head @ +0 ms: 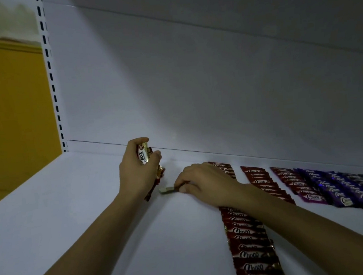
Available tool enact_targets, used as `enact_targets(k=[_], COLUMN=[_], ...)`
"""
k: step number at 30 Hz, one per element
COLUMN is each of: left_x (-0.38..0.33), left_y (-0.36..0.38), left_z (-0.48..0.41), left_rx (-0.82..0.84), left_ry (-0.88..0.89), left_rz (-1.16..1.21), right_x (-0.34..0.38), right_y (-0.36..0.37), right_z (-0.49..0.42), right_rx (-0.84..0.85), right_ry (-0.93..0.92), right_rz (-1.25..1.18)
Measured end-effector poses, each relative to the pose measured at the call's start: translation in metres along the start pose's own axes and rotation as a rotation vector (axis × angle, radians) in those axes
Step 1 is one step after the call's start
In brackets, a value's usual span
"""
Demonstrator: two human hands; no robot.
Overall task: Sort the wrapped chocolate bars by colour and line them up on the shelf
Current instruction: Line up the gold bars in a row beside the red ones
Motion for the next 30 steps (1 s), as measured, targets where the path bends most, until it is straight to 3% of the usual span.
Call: enact_targets(k=[4,7,14,19,23,27,30], left_x=[0.002,0.002,0.003,0.003,0.006,0.011,0.016], left_y=[0.0,0.001,0.004,0.003,0.002,0.006,0.01], left_z=[-0.002,-0.002,-0.001,-0.001,-0.003,-0.001,-0.002], left_rx=[0.006,0.006,0.013,0.022,0.012,0.07,0.101], left_ry=[-0.002,0.0,0.01,0.01,0.003,0.02,0.018], left_rz=[-0.013,-0.008,-0.018,-0.045,-0.058,-0.137,-0.179], right_x=[-0.001,0.0,0.031,-0.012,-0.046,-0.065,-0.071], right_y=[-0.001,-0.003,0.014,0.013,-0.004,-0.023,-0.025], right_z=[-0.01,-0.008,0.015,-0.021,-0.048,-0.052,-0.046], right_rx=[-0.063,-0.139,-0.115,-0.031,0.104,-0.064,-0.028], right_ry=[0.1,0.156,-0.083,0.133,0.236,0.304,0.307], right_rz=[-0.101,-0.003,0.254,0.346,0.167,0.016,-0.012])
Point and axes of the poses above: each hand's wrist, its own z-axis away from the middle knuckle, its own y-axis out of the palm, x = y × z, the point moved 2 cm from there along -z, towards the middle knuckle, and after that the axes turned 8 degrees about y, right-handed, at the moved point
